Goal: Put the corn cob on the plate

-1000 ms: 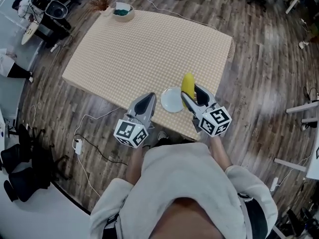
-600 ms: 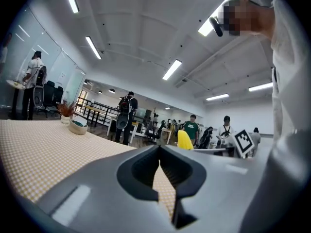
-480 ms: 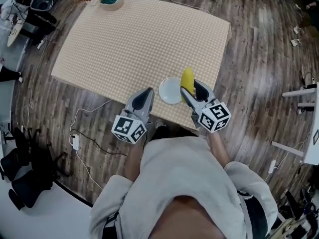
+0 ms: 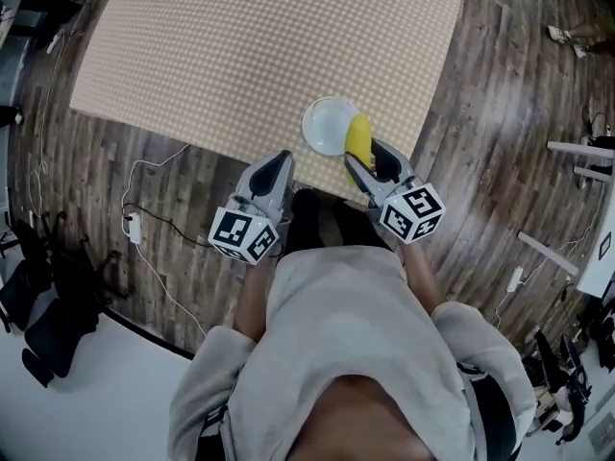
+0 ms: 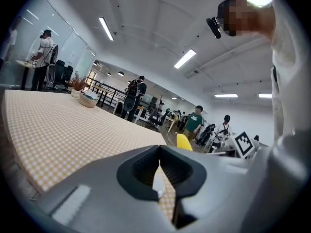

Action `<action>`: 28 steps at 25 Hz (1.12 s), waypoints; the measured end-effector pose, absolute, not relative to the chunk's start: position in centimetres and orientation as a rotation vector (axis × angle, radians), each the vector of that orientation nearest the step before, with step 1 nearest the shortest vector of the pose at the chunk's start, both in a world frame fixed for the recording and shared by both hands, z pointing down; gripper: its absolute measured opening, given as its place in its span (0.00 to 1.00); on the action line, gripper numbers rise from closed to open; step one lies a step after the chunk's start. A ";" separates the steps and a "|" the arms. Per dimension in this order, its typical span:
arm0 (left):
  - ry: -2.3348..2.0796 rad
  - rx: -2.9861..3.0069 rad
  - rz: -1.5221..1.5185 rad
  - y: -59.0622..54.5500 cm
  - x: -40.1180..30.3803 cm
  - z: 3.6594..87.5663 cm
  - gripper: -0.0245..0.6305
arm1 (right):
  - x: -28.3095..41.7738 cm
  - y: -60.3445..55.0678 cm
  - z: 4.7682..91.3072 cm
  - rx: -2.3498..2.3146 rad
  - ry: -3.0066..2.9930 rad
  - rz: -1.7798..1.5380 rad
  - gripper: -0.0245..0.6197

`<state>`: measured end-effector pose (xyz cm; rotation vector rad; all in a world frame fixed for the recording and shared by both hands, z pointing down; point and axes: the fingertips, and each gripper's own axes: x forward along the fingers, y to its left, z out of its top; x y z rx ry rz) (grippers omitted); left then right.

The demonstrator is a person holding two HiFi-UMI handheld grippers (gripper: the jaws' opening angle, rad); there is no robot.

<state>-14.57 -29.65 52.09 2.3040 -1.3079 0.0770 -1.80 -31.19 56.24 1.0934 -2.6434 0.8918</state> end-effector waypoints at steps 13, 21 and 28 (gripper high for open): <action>-1.292 2.247 0.096 -28.4 -14.3 55.2 0.05 | -1.7 -30.1 61.2 0.994 -2.535 0.725 0.39; -1.343 2.223 0.064 -28.4 -15.8 54.7 0.05 | -3.3 -31.3 62.8 0.726 -2.360 0.075 0.39; -1.381 2.181 0.054 -28.1 -17.0 55.4 0.05 | -4.7 -30.9 65.7 0.419 -2.152 -0.339 0.39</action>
